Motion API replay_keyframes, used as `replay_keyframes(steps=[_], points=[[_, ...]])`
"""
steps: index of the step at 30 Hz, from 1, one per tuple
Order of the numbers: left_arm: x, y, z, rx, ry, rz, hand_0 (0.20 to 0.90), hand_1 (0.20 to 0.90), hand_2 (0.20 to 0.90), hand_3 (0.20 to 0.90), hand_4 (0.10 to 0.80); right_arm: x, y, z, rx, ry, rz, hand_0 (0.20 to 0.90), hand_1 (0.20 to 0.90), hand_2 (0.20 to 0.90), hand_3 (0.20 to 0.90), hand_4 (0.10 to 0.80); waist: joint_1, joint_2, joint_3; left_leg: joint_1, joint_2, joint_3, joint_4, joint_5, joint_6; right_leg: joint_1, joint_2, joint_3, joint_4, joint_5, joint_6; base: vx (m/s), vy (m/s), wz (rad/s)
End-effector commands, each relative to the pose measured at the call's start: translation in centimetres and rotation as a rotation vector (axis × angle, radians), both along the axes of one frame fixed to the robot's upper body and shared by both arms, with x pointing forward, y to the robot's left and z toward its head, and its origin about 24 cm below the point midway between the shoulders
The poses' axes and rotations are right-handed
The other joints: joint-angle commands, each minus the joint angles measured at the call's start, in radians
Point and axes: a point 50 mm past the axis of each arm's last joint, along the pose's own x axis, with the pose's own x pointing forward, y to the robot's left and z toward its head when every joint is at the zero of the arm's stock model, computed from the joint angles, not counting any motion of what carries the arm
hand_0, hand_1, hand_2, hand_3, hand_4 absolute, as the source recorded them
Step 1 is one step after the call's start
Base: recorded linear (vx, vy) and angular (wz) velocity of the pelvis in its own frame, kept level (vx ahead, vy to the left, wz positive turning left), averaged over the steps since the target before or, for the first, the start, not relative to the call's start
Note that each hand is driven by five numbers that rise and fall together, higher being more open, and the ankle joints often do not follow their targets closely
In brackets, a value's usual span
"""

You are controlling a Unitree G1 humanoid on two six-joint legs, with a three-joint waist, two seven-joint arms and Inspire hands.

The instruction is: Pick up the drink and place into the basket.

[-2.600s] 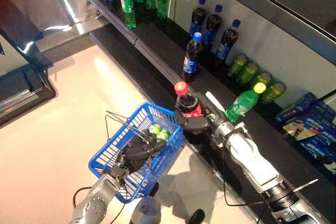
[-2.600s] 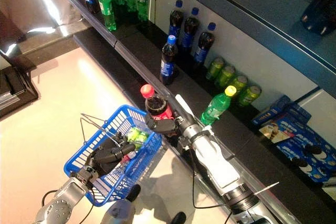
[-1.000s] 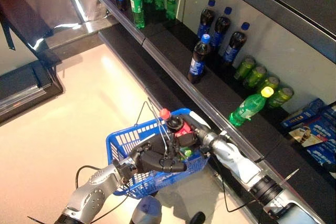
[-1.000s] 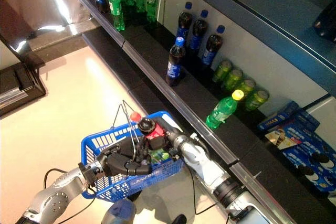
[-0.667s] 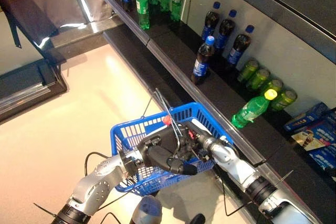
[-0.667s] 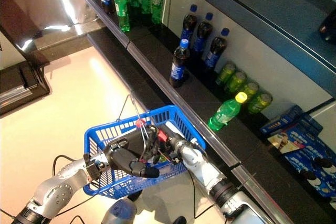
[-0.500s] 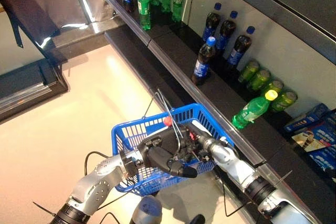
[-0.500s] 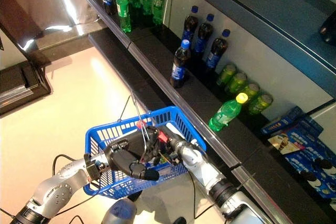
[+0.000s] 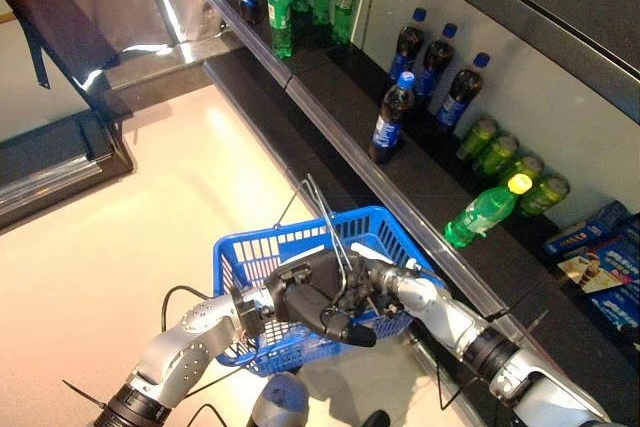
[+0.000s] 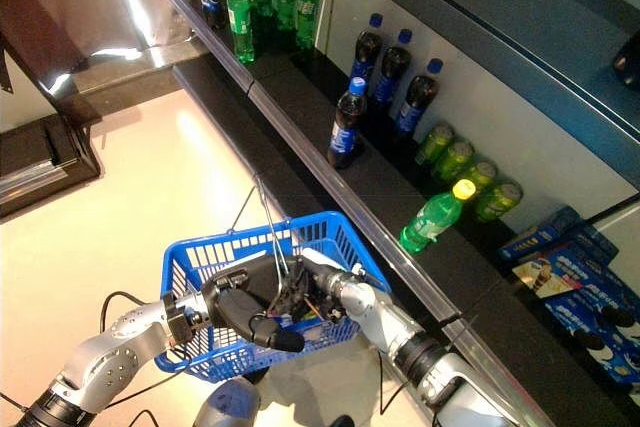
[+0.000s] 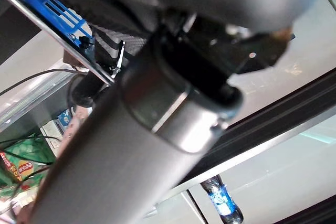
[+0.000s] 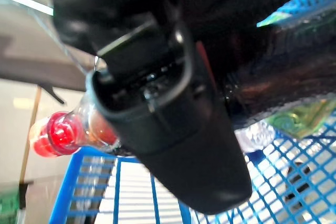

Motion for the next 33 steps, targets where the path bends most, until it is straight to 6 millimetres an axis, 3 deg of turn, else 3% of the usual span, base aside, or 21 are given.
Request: replay_keyframes(steps=[1, 22, 23, 24, 25, 26, 33], points=[[-4.7, -6.5, 13.4, -0.616, -0.61, -0.617, 0.3, 0.3, 0.3, 0.2, 0.1, 1.6, 3.9, 5.2, 0.053, -0.182, 0.202, 0.3, 0.3, 0.3, 0.2, 0.1, 0.011, -0.018, -0.22, 0.002, -0.034, 0.064, -0.02, 0.018, 0.049, 0.014, 0.009, 0.049, 0.026, 0.004, -0.03, 0.017, -0.006, 0.09], [-5.2, -7.5, 13.4, -0.619, -0.592, -0.697, 0.3, 0.3, 0.3, 0.2, 0.1, 1.3, 5.5, 3.6, -0.025, -0.024, 0.322, 0.3, 0.3, 0.3, 0.2, 0.1, 0.027, -0.024, -0.231, 0.012, -0.043, 0.052, -0.02, 0.016, 0.051, 0.024, 0.01, 0.033, 0.025, 0.004, -0.033, 0.006, 0.003, 0.03], [-5.2, -7.6, 13.4, -0.62, -0.589, -0.701, 0.3, 0.3, 0.3, 0.2, 0.1, 1.2, 5.7, 3.4, -0.026, -0.015, 0.318, 0.324, 0.324, 0.324, 0.227, 0.127, 0.029, -0.024, -0.232, 0.013, -0.044, 0.051, -0.02, 0.016, 0.052, 0.025, 0.01, 0.032, 0.026, 0.004, -0.033, 0.0, 0.0, 0.0], [-5.2, -7.6, 13.4, -0.621, -0.587, -0.703, 0.3, 0.3, 0.3, 0.2, 0.1, 1.2, 5.7, 3.3, -0.027, -0.01, 0.314, 0.46, 0.46, 0.46, 0.387, 0.287, 0.031, -0.024, -0.232, 0.014, -0.045, 0.05, -0.02, 0.016, 0.052, 0.026, 0.01, 0.031, 0.026, 0.004, -0.033, 0.0, 0.0, 0.0], [-5.3, -7.7, 13.4, -0.622, -0.586, -0.704, 0.3, 0.3, 0.3, 0.2, 0.1, 1.2, 5.8, 3.2, -0.027, -0.007, 0.31, 0.641, 0.641, 0.641, 0.598, 0.498, 0.031, -0.024, -0.233, 0.014, -0.045, 0.05, -0.02, 0.015, 0.052, 0.026, 0.009, 0.031, 0.026, 0.004, -0.033, 0.0, 0.0, 0.0], [-5.3, -7.7, 13.4, -0.624, -0.585, -0.705, 0.3, 0.3, 0.3, 0.2, 0.1, 1.2, 5.9, 3.0, -0.026, -0.004, 0.307, 0.9, 0.9, 0.9, 0.9, 0.8, 0.032, -0.024, -0.233, 0.015, -0.045, 0.05, -0.02, 0.015, 0.052, 0.026, 0.009, 0.031, 0.025, 0.005, -0.032, 0.0, 0.0, 0.0], [-5.3, -7.8, 13.4, -0.628, -0.581, -0.708, 0.3, 0.3, 0.3, 0.2, 0.1, 1.1, 6.2, 2.5, -0.021, 0.009, 0.288, 0.9, 0.9, 0.9, 0.9, 0.8, 0.032, -0.022, -0.234, 0.016, -0.047, 0.053, -0.02, 0.013, 0.054, 0.025, 0.008, 0.034, 0.023, 0.009, -0.03, 0.0, 0.0, 0.0]])
